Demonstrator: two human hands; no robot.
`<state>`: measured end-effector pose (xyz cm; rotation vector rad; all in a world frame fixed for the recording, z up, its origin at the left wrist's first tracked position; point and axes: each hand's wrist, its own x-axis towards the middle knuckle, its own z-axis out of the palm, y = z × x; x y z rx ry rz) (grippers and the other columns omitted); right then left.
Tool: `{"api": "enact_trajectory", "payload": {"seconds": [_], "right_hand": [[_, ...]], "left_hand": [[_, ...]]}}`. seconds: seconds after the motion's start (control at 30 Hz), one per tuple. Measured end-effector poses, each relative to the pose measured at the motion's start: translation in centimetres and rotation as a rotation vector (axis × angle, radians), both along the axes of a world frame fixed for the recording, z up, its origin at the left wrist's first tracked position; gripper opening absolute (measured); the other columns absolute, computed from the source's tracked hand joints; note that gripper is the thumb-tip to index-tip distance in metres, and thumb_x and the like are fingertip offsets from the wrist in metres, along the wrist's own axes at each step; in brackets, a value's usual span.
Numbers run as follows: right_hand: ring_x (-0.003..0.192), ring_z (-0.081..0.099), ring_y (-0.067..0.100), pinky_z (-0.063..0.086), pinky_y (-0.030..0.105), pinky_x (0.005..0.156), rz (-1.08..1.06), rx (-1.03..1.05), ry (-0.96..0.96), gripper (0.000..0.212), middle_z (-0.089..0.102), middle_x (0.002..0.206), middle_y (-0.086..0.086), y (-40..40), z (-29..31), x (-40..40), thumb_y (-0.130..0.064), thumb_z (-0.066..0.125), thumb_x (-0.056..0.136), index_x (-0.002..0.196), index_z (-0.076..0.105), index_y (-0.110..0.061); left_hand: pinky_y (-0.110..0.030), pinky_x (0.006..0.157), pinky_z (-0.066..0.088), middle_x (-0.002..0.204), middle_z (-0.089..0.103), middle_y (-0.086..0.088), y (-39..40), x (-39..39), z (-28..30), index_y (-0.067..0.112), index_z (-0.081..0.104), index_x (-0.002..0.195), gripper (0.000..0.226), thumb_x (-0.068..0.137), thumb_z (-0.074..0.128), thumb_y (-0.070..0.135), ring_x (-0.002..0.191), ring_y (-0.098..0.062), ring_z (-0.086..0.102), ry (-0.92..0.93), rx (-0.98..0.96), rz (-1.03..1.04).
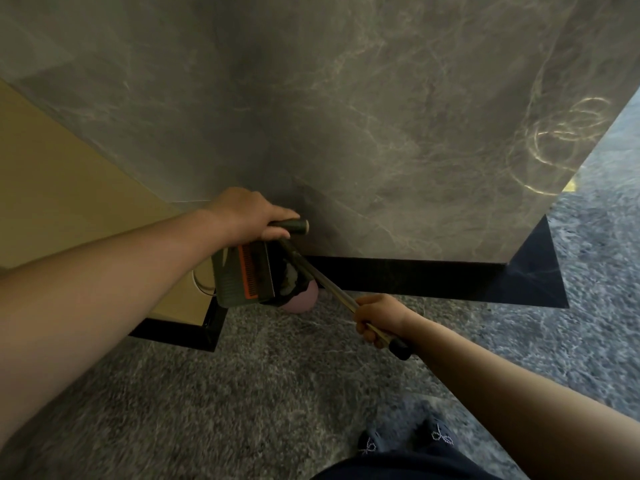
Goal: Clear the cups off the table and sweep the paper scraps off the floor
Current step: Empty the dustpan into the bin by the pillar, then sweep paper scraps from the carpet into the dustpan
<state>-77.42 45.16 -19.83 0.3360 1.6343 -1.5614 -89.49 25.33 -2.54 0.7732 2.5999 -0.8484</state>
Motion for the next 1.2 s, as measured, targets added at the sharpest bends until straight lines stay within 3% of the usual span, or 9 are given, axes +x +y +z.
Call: {"api": "enact_trajectory", "payload": {"seconds": [0.1,0.27,0.33,0.43,0.5,0.63,0.8,1.0,1.2], "right_hand": [[0.042,0.045,0.016,0.037,0.021,0.038,0.002,-0.006,-0.005,0.012,0.05,0.064,0.012,0.0,0.0,-0.1,-0.001,0.046,0.085,0.08,0.053,-0.008],[0.042,0.045,0.015,0.037,0.021,0.037,-0.007,-0.021,-0.006,0.01,0.05,0.062,0.011,0.1,0.8,0.2,-0.001,0.047,0.086,0.084,0.054,-0.006],[0.041,0.045,0.014,0.037,0.021,0.037,-0.009,-0.025,-0.001,0.009,0.05,0.061,0.011,-0.2,1.4,0.5,0.0,0.047,0.087,0.087,0.055,-0.005],[0.041,0.046,0.014,0.041,0.022,0.039,0.002,-0.021,0.003,0.01,0.052,0.059,0.009,-0.5,2.3,1.2,-0.002,0.049,0.088,0.091,0.058,-0.004],[0.041,0.046,0.014,0.041,0.022,0.04,0.022,-0.014,0.024,0.016,0.052,0.057,0.007,-0.6,2.9,1.7,-0.003,0.051,0.088,0.101,0.06,-0.001],[0.045,0.044,0.017,0.04,0.025,0.041,0.07,0.0,0.072,0.03,0.051,0.058,0.01,-1.1,4.1,2.6,-0.001,0.053,0.086,0.116,0.056,0.004],[0.038,0.045,0.013,0.04,0.023,0.039,0.154,-0.004,0.108,0.026,0.049,0.051,0.005,-2.1,6.1,3.9,0.002,0.051,0.086,0.111,0.058,0.003],[0.036,0.043,0.011,0.038,0.02,0.037,0.256,-0.062,0.186,0.015,0.046,0.056,0.007,-4.6,7.2,6.3,0.004,0.053,0.088,0.102,0.058,-0.001],[0.036,0.042,0.013,0.037,0.022,0.039,0.413,-0.044,0.214,0.012,0.045,0.048,0.005,-7.9,6.6,9.7,0.003,0.054,0.088,0.1,0.057,0.003]], "left_hand": [[-0.028,0.065,0.037,0.113,0.064,-0.003,0.3,0.3,-0.6,0.051,0.03,0.143,0.051,0.094,0.036,0.062,0.098,-0.022,0.061,-0.046,-0.045,-0.035],[-0.028,0.058,0.031,0.116,0.065,-0.004,-1.7,-0.3,2.7,0.048,0.039,0.141,0.047,0.095,0.043,0.055,0.082,-0.019,0.058,0.071,0.194,0.189],[-0.026,0.051,0.028,0.104,0.065,0.0,-2.7,0.6,3.5,0.049,0.039,0.14,0.046,0.094,0.043,0.054,0.063,-0.009,0.046,0.097,0.219,0.243],[-0.024,0.049,0.025,0.082,0.053,0.004,-4.1,2.6,4.3,0.049,0.039,0.14,0.044,0.096,0.043,0.05,0.055,0.0,0.032,0.151,0.278,0.326],[-0.024,0.047,0.024,0.096,0.065,0.002,-5.7,4.1,5.0,0.048,0.04,0.14,0.044,0.096,0.044,0.05,0.054,0.0,0.032,0.201,0.344,0.366],[-0.024,0.048,0.029,0.113,0.069,-0.001,-9.2,7.5,6.3,0.05,0.043,0.137,0.044,0.093,0.046,0.054,0.061,-0.012,0.042,0.293,0.423,0.453],[-0.023,0.054,0.035,0.128,0.063,0.002,-11.0,12.8,8.3,0.047,0.043,0.138,0.046,0.093,0.046,0.054,0.093,-0.025,0.06,0.36,0.456,0.613],[-0.03,0.064,0.046,0.121,0.066,-0.002,-13.5,20.0,8.9,0.043,0.047,0.137,0.046,0.093,0.047,0.054,0.092,-0.028,0.062,0.426,0.483,0.723],[-0.028,0.058,0.029,0.117,0.067,-0.006,-15.9,28.5,7.1,0.04,0.047,0.139,0.048,0.093,0.046,0.055,0.097,-0.028,0.062,0.493,0.442,0.863]]}}
